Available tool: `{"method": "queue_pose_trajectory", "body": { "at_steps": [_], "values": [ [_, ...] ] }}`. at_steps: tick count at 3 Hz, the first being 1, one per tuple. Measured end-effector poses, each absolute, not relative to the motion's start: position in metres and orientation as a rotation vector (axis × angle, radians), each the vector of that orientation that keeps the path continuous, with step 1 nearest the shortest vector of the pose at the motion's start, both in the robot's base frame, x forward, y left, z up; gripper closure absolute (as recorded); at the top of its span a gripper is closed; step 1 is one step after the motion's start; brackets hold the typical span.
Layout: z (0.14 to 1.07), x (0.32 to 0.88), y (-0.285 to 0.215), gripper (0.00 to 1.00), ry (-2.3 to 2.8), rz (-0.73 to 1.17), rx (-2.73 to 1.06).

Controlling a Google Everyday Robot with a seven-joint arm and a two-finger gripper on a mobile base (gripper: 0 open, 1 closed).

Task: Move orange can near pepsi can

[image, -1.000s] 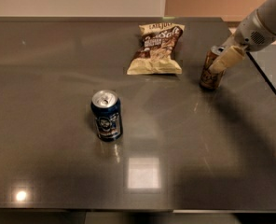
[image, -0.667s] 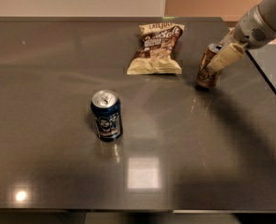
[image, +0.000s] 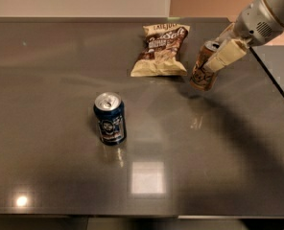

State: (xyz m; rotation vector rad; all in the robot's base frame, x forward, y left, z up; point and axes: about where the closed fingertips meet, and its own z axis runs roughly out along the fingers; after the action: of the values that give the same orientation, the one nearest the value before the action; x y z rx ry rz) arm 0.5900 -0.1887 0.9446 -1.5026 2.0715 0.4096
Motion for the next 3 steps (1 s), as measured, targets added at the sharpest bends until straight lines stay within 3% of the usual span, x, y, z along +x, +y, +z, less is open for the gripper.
{"method": "queue_pose_trajectory", "body": {
  "at_steps": [3],
  "values": [
    [0.947, 0.554, -0.128, 1.0, 1.954, 0.527, -1.684]
  ]
}}
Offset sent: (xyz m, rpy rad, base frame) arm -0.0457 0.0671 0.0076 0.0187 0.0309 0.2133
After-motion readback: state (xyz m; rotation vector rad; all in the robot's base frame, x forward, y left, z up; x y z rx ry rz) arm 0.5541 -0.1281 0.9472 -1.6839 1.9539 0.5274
